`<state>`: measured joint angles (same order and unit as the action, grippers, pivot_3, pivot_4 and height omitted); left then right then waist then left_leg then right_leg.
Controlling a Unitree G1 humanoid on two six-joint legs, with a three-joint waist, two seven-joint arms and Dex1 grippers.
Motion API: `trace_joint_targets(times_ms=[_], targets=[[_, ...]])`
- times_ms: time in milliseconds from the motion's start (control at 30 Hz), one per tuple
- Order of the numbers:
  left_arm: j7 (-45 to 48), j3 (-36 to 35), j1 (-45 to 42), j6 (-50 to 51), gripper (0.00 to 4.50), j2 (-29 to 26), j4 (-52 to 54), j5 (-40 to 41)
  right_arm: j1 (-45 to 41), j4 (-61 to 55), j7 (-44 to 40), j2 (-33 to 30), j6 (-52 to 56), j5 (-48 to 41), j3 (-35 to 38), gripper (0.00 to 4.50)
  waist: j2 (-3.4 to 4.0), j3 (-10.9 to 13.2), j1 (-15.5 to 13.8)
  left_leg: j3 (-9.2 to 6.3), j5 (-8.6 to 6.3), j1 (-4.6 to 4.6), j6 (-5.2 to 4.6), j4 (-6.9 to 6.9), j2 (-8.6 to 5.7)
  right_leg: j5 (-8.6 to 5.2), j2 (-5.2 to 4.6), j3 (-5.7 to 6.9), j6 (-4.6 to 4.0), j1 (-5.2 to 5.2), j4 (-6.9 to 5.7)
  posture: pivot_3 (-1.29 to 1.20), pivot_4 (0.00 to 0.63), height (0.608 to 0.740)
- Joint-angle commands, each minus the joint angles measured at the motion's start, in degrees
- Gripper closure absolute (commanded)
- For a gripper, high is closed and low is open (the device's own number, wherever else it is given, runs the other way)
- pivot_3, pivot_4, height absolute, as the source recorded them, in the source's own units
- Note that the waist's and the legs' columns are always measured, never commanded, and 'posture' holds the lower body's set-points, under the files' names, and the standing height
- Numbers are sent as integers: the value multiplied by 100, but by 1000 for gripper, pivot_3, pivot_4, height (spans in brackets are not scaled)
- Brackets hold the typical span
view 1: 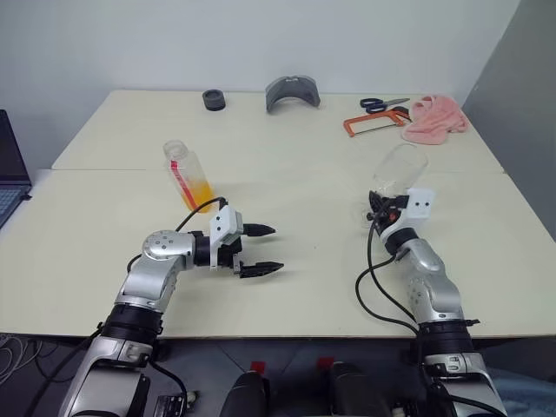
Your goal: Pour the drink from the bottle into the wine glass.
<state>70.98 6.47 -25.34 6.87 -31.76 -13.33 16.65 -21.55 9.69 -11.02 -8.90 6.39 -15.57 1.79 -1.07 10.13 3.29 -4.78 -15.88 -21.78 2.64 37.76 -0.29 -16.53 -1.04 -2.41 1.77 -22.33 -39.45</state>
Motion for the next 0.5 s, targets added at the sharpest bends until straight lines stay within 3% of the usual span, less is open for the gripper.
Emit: trace_joint_targets(times_ms=[33, 100, 233, 500], targets=[[-156, -196, 88, -43, 0, -81, 260, 43, 150, 339, -222, 21, -87, 473, -431, 4264, -2, -1, 0, 0, 0, 0, 0, 0, 0, 0, 0, 0, 0, 0, 1, 0, 150, 740], [-307, -290, 193, -7, 0, -88, 327, 72, 68, 421, -408, -73, -432, 779, -617, 4264, -2, -1, 3, 0, 0, 0, 0, 0, 0, 0, 0, -1, 0, 0, 1, 0, 150, 740], [-812, -622, 441, 103, 0, -58, 567, 140, -398, 471, -813, 160, -686, 588, -601, 4264, -2, 1, 40, 0, 0, 2, 0, -2, 7, 0, 0, -5, 0, -2, 3, 0, 150, 740], [-1631, -1286, 1138, 370, 0, -159, 1337, 251, -1743, 2132, -1801, 811, -1273, 834, -1020, 4264, 6, 10, 139, 0, 1, -12, 2, -20, 44, 1, -5, -9, -4, -36, -10, 0, 150, 740]])
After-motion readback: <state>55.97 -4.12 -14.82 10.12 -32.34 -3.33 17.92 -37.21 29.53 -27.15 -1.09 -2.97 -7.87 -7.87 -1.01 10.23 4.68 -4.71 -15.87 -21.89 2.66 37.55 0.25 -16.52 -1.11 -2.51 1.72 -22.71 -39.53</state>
